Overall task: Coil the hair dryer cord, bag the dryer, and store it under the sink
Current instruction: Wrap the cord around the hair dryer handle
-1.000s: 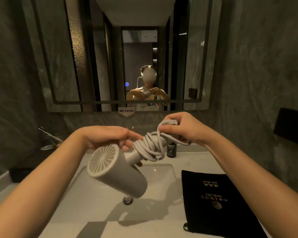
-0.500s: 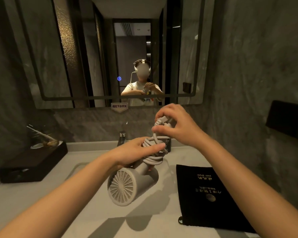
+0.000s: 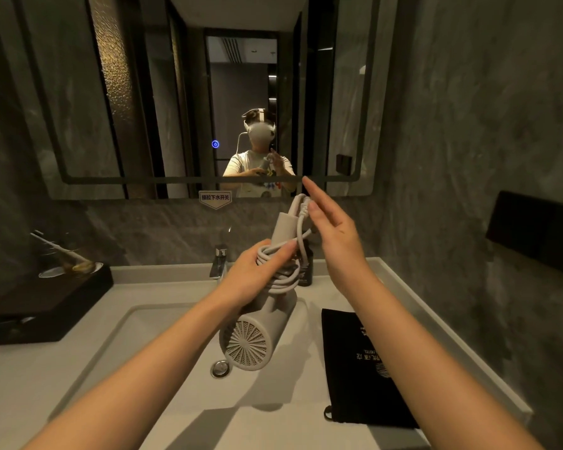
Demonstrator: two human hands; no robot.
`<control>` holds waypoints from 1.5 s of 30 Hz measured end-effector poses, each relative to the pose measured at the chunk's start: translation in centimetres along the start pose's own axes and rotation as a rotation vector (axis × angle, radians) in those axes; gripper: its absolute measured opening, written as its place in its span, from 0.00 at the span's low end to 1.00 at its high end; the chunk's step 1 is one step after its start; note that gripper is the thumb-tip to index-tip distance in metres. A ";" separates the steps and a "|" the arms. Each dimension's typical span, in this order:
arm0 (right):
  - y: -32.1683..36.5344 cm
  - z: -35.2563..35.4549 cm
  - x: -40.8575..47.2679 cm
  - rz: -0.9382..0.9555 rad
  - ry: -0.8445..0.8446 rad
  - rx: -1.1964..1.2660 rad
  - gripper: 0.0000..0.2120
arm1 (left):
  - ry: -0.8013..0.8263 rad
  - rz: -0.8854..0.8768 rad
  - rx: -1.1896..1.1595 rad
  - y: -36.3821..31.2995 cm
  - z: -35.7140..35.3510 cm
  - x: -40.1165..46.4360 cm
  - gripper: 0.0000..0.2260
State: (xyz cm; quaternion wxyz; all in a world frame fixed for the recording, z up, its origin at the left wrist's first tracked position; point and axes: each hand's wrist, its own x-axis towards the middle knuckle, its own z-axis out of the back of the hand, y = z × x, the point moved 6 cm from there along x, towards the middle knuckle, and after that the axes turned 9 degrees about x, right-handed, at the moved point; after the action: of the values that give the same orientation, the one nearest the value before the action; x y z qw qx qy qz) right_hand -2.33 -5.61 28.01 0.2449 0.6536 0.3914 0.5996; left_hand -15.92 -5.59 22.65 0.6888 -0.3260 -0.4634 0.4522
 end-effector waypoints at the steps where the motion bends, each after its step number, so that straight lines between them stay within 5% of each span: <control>1: 0.0 0.1 0.0 -0.027 -0.052 0.075 0.21 | -0.017 -0.007 0.003 0.1 0.0 0.1 0.27; 7: 0.0 0.7 -1.0 -0.130 -0.333 0.049 0.10 | -0.095 -0.064 0.015 0.1 0.4 0.4 0.19; 16: 0.4 -0.4 -0.8 -0.206 -0.125 -0.061 0.14 | -0.132 -0.053 0.059 1.0 1.7 0.3 0.19; 22: 0.3 -0.3 -0.9 -0.231 -0.104 -0.188 0.06 | -0.152 -0.010 0.028 1.3 2.6 -0.3 0.19; 26: 0.8 0.0 -0.5 -0.264 -0.098 -0.168 0.08 | -0.092 -0.027 0.068 0.9 3.0 -0.9 0.25; 29: 1.4 0.6 0.1 -0.291 -0.119 -0.266 0.09 | 0.006 -0.118 0.212 0.3 2.9 -1.2 0.21; 33: 2.4 1.0 0.2 -0.089 -0.198 -0.566 0.09 | 0.076 -0.158 0.252 -0.4 2.9 -1.4 0.20; 38: -0.4 -0.5 -1.2 -0.518 0.042 0.117 0.12 | 0.153 -0.130 0.156 -1.1 2.6 -1.8 0.18; 45: 0.2 -1.3 -1.0 -0.543 0.130 0.779 0.17 | 0.171 -0.018 0.037 -0.2 2.5 -1.9 0.18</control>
State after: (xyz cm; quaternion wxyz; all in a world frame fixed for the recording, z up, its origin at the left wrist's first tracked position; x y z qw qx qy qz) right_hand -3.54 -6.75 27.73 0.1045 0.5321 0.7582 0.3621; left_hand -18.50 -7.37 23.01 0.7359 -0.3464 -0.3975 0.4248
